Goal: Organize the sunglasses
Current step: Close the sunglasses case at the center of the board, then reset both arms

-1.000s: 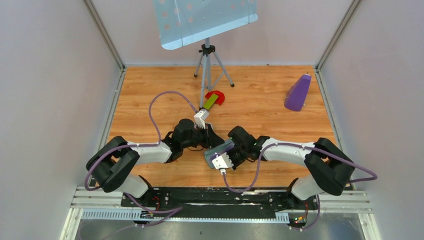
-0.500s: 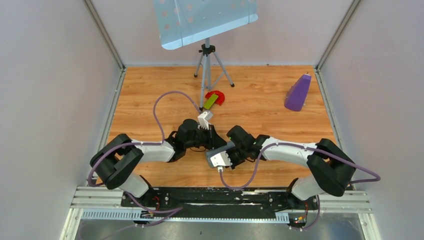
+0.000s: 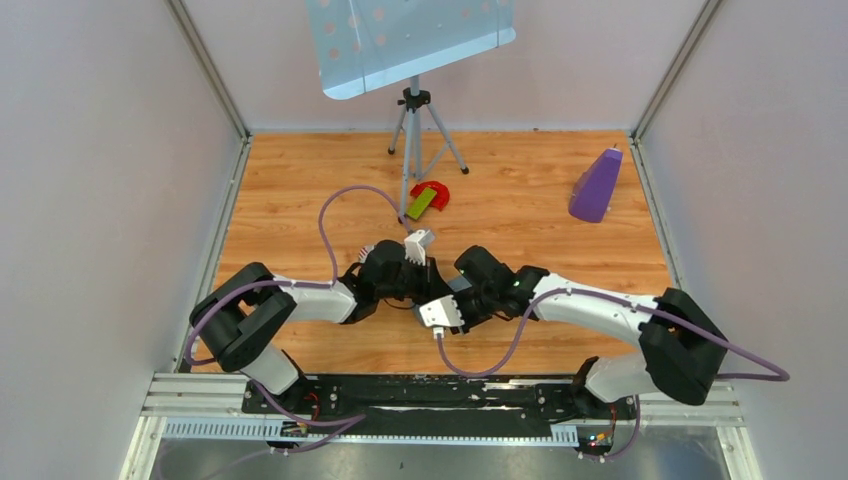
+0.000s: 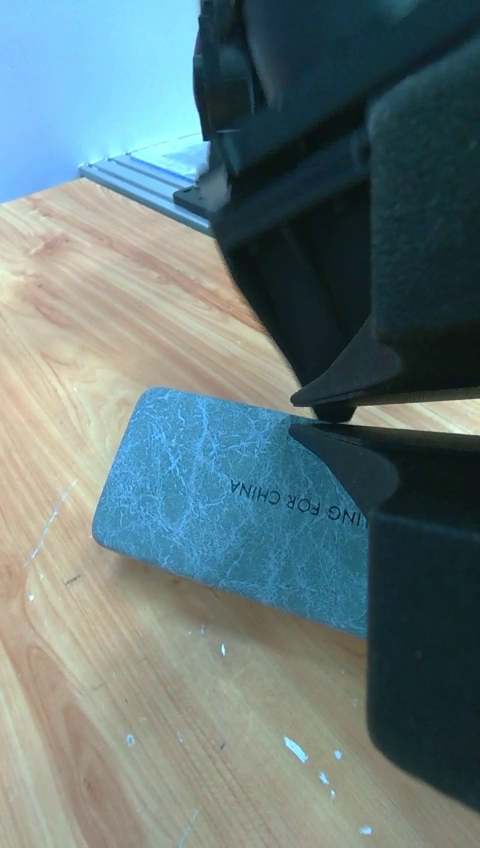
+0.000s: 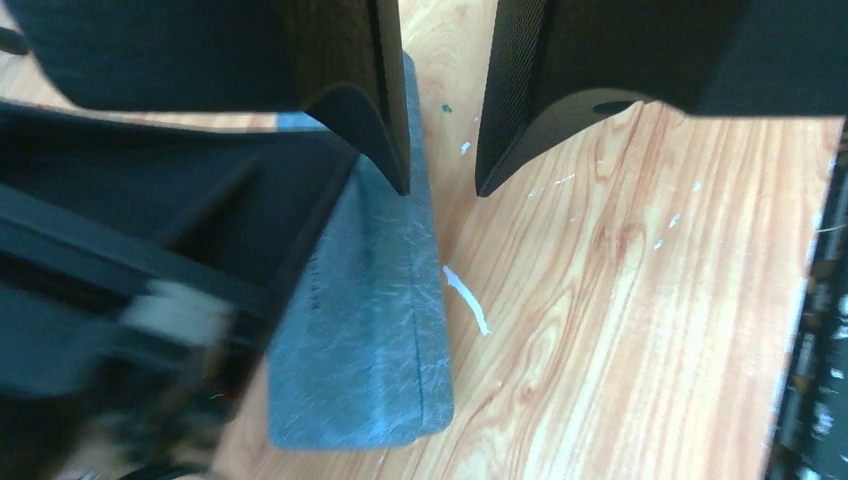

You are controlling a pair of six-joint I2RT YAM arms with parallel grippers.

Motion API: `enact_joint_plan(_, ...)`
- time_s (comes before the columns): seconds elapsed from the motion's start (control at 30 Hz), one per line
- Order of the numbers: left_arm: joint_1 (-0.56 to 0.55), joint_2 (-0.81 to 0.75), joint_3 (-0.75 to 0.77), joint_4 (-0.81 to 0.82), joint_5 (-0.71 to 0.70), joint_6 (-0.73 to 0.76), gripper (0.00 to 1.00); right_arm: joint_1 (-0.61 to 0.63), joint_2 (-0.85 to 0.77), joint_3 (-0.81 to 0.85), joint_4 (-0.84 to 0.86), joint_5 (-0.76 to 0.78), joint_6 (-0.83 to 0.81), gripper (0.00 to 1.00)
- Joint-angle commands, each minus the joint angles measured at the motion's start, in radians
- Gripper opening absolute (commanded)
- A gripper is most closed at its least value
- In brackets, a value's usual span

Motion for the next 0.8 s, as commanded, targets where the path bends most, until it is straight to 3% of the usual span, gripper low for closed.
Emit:
enact_joint_plan(0.0, -0.010, 0.026, 0.001, -0.087, -0.003, 0.020, 0.14, 0.018, -0.105, 0.107, -0.237, -0.092, 0.047, 0.37)
enact_joint_plan(0.23, -0.019, 0.069, 0.023, -0.084, 0.031, 0.011, 0.14, 0.019, -0.161, 0.037, -0.182, 0.017, 0.075, 0.37)
enact_joint_plan(0.43, -0.033, -0.035, 0.032, -0.166, -0.031, 0.052, 0.16, -0.004, -0.263, 0.047, -0.237, 0.056, 0.122, 0.37)
enact_joint_plan(0.57, -0.050, -0.126, 0.087, -0.311, -0.074, 0.103, 0.18, -0.130, -0.277, 0.159, -0.347, 0.025, 0.203, 0.37)
enact_joint_plan(0.7, -0.078, -0.291, 0.157, -0.520, -0.211, 0.208, 0.24, -0.295, -0.261, 0.234, -0.382, 0.011, 0.313, 0.39)
enact_joint_plan(0.77, -0.079, -0.365, 0.204, -0.677, -0.302, 0.265, 0.28, -0.374, -0.255, 0.247, -0.386, 0.011, 0.348, 0.55)
